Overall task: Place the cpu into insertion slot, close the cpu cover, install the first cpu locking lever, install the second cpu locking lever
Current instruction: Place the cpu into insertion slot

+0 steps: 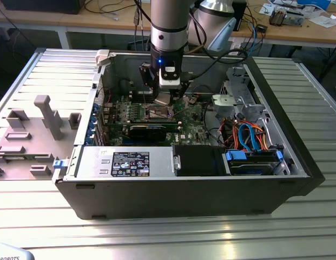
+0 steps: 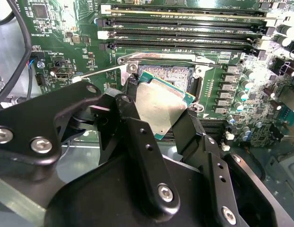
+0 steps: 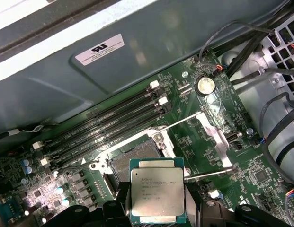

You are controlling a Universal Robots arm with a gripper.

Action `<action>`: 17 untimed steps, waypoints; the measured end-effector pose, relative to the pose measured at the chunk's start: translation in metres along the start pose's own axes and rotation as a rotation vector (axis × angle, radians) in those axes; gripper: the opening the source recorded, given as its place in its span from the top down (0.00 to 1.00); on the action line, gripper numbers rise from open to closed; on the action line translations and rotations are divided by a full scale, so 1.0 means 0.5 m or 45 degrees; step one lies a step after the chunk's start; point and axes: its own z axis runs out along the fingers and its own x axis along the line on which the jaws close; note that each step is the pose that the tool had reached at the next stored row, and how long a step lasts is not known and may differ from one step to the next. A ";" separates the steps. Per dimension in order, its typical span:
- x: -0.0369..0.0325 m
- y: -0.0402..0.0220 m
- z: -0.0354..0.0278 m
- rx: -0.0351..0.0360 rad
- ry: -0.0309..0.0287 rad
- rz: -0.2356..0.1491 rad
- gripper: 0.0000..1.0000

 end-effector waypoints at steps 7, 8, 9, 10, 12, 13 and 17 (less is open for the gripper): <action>0.000 0.000 0.000 0.0001 -0.0006 0.011 0.46; 0.000 0.000 0.000 0.0001 -0.0008 0.013 0.46; 0.000 0.000 0.000 0.0000 -0.0009 0.014 0.46; 0.000 0.000 0.001 0.0000 -0.0009 0.016 0.46; 0.000 0.000 0.001 -0.0002 -0.0011 0.020 0.46; 0.000 0.000 0.001 -0.0002 -0.0014 0.023 0.46; 0.000 0.000 0.001 -0.0003 -0.0022 0.040 0.46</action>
